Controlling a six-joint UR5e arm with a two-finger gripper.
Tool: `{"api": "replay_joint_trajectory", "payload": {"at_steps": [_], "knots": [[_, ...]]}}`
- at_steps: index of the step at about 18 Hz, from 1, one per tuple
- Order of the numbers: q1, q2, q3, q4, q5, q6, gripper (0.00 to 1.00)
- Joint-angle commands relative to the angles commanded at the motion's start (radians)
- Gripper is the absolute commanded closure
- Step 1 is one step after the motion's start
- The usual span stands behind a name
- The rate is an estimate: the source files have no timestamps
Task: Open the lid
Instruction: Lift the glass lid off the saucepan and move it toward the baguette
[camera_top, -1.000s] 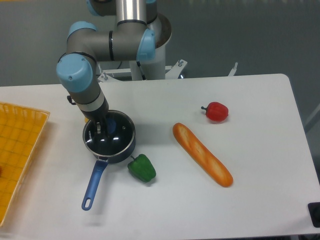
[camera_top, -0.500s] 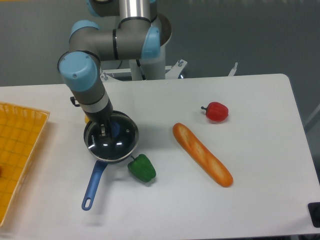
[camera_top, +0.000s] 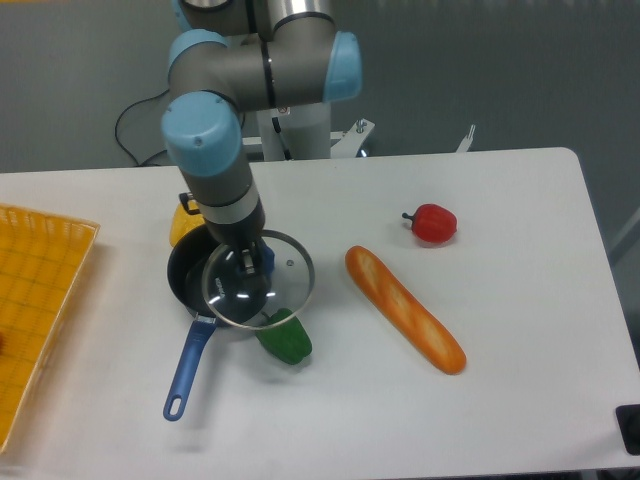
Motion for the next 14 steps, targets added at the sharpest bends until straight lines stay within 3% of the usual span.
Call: {"api": "replay_joint_trajectory", "payload": {"at_steps": [14], "knots": [[0.071, -0.003, -0.006, 0.011, -0.009, 0.045, 0.35]]}}
